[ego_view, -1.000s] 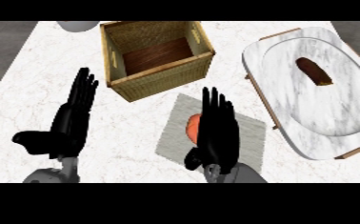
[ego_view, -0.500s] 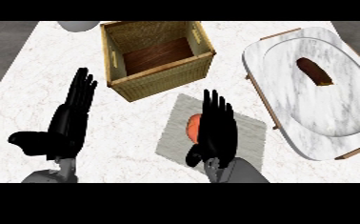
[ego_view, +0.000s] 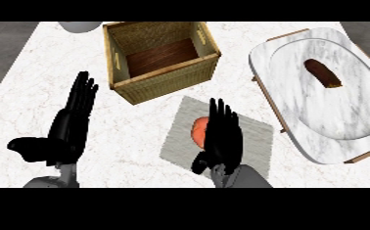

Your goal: Pick the squash from the placemat and place it in the basket

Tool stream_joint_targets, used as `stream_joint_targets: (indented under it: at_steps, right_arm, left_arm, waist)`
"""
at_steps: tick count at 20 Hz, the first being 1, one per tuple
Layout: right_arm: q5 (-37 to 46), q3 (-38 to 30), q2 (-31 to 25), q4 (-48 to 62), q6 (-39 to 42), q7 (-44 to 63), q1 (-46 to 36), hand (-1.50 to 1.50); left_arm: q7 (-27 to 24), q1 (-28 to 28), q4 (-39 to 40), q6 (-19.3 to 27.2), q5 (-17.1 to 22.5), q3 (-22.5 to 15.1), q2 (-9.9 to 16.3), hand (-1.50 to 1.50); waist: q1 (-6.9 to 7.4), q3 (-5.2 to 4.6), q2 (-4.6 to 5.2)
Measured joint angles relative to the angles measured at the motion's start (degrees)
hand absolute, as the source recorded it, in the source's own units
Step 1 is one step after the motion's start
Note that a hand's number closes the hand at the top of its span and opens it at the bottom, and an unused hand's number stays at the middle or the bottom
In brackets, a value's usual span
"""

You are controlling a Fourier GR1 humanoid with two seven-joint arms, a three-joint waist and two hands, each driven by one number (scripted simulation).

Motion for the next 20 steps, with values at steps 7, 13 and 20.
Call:
stream_joint_targets:
  at_steps: [7, 13, 20]
  right_arm:
    - [-1.37, 0.24, 0.03, 3.35, -2.30, -0.77, -1.36, -1.50]
    - [-1.47, -0.91, 0.14, 7.15, -4.65, -2.30, -1.18, -1.50]
    - [-4.69, -0.75, 0.29, 11.66, -5.14, -4.33, -3.43, 1.50]
  left_arm:
    - [-0.36, 1.92, -1.20, -0.83, -0.74, 0.22, -0.85, 0.00]
    - [-0.24, 2.54, -1.61, -1.40, -1.21, 0.69, -1.46, 0.00]
    - [0.28, 1.74, -1.37, -1.66, -2.94, 0.85, -2.82, 0.00]
  waist:
    - [0.17, 0.01, 0.00]
    - [0.09, 0.01, 0.02]
    - [0.11, -0.04, -0.17]
